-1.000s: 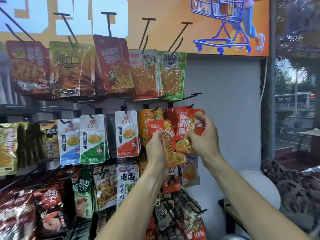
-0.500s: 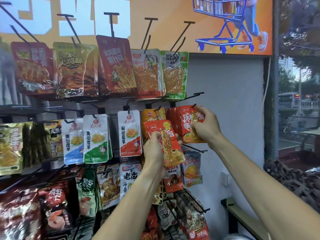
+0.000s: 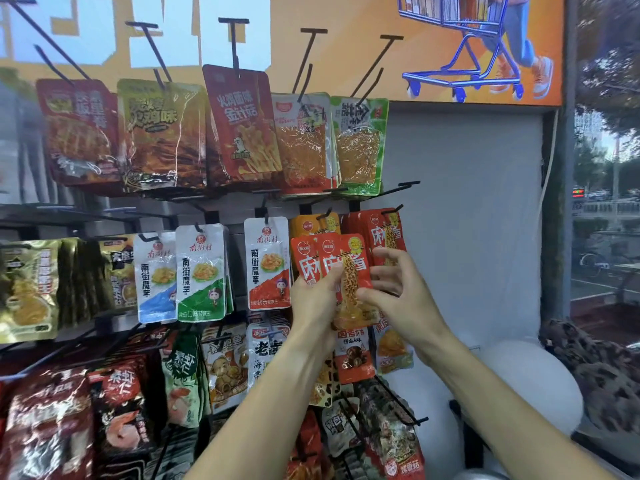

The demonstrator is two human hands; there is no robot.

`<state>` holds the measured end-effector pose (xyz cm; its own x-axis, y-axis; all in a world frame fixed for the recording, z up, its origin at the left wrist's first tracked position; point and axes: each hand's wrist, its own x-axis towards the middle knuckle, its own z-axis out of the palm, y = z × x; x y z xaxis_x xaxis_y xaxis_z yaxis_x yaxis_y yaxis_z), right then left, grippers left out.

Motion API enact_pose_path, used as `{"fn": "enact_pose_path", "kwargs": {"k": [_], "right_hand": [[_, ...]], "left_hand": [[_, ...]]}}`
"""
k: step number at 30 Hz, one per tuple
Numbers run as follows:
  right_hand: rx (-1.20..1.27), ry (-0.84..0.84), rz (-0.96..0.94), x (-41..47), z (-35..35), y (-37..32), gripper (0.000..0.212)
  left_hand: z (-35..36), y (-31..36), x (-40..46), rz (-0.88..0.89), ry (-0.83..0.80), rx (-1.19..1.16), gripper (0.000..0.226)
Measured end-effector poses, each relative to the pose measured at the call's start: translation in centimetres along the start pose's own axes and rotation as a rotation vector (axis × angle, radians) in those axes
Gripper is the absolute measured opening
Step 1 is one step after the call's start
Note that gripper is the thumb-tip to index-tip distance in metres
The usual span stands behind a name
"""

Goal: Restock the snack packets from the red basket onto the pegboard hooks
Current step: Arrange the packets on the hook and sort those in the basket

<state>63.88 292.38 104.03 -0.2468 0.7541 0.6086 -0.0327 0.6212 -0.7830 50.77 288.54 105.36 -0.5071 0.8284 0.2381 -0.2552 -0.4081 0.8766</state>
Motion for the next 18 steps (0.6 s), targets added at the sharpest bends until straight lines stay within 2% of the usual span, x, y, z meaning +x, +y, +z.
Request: {"fn": "enact_pose_path", "kwargs": {"k": [2,9,15,18], "right_hand": [[-0.039,-0.023,-0.026,-0.5,0.6,0.2,0.067],[-0.08,0.116,-0.091,0.5,0.7,1.3,0.069],[-0.057,0.288,-0.049,3.7,-2.5,1.6,0.064],[-0.092,0.313,-0.055,5.7,-3.8,0.7,0.063]], "left_hand": [[0.3,-0.2,-0.1,-0.008,-0.007,-0.002,0.018],[1.9,-0.4,-0.5,-0.003,-0.06,0.036,0.019],[1.8,0.1,-0.1,-0.085,-0.056,-0.051,0.034],[1.8,0.1,-0.2,-0.08,-0.048,-0.042,0.033]]}}
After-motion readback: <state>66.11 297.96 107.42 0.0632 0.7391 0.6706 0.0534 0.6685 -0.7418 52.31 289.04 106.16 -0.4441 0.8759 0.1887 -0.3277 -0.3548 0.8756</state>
